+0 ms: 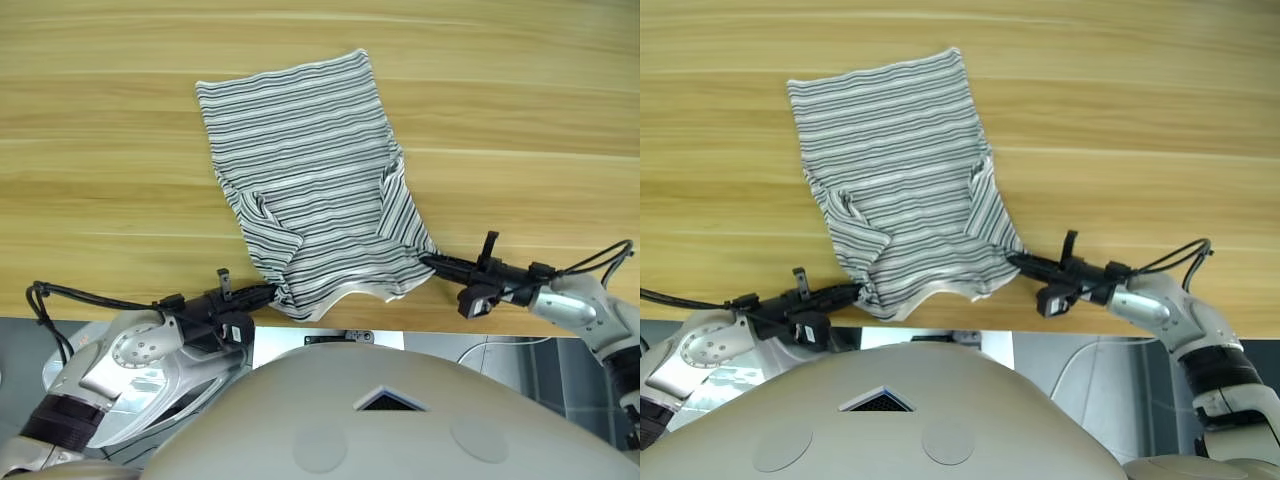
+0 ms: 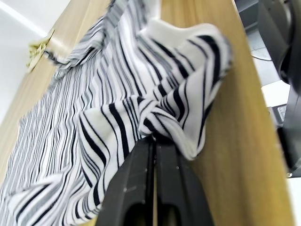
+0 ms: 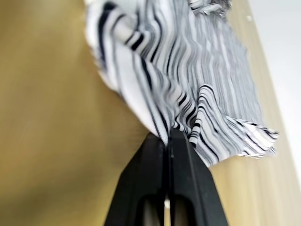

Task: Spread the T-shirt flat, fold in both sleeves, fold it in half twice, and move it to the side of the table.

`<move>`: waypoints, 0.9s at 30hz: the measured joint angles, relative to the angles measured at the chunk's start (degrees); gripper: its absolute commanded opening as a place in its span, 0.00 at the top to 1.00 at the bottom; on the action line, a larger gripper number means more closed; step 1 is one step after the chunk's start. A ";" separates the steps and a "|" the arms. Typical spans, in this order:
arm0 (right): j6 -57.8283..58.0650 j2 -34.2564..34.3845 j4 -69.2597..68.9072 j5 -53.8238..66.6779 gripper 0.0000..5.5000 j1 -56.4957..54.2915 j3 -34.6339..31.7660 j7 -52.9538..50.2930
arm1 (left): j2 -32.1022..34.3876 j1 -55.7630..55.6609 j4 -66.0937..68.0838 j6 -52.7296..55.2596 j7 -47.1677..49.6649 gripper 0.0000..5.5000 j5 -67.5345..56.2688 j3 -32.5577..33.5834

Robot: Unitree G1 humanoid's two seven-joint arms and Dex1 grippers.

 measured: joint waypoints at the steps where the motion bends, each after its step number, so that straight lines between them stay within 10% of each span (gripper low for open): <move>1: 0.96 -0.84 -2.00 0.72 1.00 1.31 -0.47 0.35 | 0.02 1.73 -0.89 0.09 0.04 1.00 -0.16 -0.08; 18: 6.68 -6.26 -22.75 21.65 1.00 19.49 -8.20 6.94 | -0.72 16.95 -13.51 2.26 0.44 1.00 -15.85 9.60; 27: 15.69 10.65 -10.80 27.44 1.00 -7.98 -4.73 8.14 | -7.46 -5.64 -1.08 2.38 -6.94 1.00 -36.64 8.64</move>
